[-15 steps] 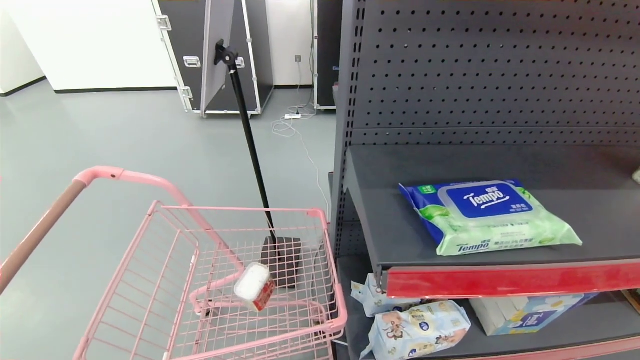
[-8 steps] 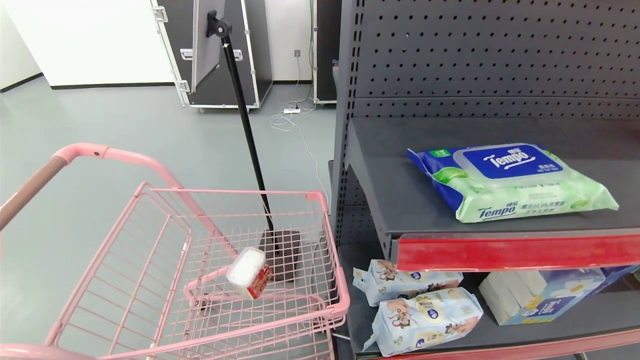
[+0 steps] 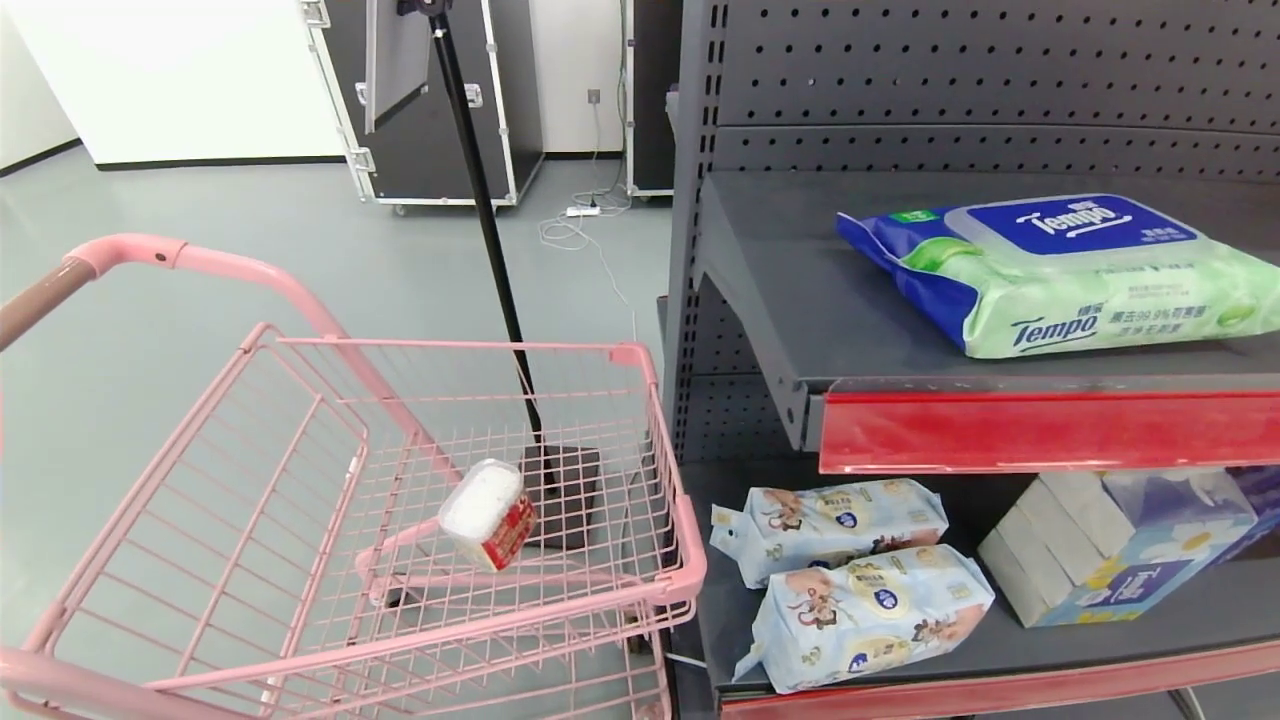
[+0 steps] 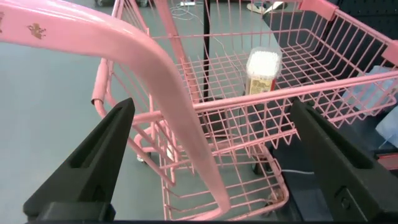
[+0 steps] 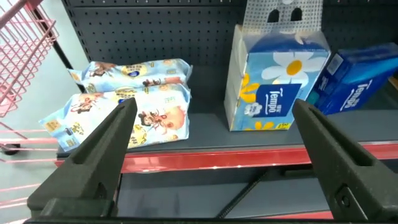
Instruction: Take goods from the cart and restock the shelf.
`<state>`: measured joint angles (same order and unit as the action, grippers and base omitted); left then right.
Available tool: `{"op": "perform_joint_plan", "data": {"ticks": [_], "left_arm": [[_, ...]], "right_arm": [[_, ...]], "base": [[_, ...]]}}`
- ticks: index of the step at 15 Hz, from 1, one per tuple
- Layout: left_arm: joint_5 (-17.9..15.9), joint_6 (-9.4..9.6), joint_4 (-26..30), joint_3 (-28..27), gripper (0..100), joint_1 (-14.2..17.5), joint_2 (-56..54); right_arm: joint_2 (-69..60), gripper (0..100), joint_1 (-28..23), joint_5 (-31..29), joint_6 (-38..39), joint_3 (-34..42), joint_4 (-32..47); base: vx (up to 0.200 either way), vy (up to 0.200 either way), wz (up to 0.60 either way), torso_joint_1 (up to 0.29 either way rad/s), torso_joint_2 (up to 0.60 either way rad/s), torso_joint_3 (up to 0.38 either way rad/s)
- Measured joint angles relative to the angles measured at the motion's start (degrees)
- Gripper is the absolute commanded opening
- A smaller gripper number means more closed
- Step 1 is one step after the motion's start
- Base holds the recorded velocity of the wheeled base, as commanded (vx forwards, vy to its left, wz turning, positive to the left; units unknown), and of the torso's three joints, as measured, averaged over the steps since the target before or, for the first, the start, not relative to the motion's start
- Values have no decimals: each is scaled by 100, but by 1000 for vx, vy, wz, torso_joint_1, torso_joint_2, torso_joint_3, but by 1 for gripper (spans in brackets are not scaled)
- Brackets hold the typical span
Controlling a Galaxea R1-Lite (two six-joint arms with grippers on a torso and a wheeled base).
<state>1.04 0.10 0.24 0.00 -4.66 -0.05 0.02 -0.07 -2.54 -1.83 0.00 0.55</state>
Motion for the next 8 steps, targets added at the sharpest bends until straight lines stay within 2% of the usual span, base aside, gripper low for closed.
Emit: {"op": "perform_joint_plan", "data": {"ticks": [2,8], "left_arm": [[0,0,5,0,100,0,0],[-2,0,-2,0,100,6,0]], "right_arm": [[0,100,-6,-2,0,0,-1],[0,100,2,-2,2,0,2]], "base": [[0,0,600,-2,34,24],[0,0,0,0,0,0]]}}
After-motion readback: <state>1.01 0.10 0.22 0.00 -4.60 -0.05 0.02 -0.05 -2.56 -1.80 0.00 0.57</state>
